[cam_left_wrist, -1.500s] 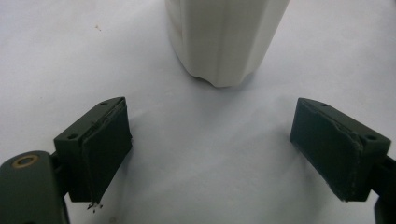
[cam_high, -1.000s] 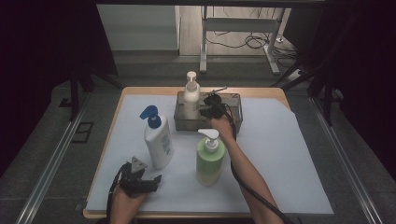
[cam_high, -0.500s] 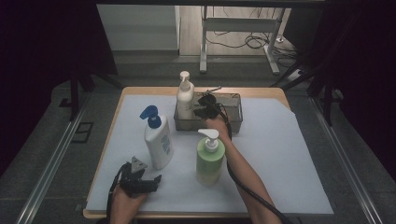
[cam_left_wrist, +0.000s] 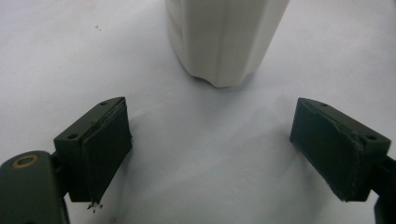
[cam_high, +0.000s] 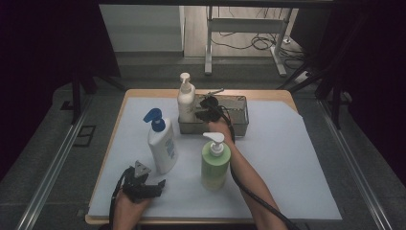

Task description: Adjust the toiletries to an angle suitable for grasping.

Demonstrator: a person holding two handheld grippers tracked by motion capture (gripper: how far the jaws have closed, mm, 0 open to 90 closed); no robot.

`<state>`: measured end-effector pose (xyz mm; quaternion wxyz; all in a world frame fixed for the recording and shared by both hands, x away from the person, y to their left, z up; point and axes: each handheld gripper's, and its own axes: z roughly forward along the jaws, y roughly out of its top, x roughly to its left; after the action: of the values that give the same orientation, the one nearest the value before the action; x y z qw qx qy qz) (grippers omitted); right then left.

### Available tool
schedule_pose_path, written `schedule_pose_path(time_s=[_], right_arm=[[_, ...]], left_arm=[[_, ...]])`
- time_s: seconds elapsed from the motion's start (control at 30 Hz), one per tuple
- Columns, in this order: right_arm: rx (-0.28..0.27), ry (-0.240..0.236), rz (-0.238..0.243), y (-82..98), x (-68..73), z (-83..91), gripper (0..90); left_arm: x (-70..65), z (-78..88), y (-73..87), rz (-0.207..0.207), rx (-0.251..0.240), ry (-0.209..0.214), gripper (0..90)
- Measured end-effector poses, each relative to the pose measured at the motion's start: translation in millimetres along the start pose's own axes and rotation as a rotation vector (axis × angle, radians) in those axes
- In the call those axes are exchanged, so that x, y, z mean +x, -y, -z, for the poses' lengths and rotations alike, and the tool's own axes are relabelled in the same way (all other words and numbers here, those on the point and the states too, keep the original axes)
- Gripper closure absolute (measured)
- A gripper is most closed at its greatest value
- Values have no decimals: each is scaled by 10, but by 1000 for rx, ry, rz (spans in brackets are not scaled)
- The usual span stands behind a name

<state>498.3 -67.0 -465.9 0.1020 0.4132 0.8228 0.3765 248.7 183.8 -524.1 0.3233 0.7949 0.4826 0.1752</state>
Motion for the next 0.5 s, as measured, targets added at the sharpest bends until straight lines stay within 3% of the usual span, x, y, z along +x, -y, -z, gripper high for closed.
schedule_pose_path(time_s=[0.5], right_arm=[[-11,4,-7,19,0,1,875]], left_arm=[[0,0,0,0,0,0,120]])
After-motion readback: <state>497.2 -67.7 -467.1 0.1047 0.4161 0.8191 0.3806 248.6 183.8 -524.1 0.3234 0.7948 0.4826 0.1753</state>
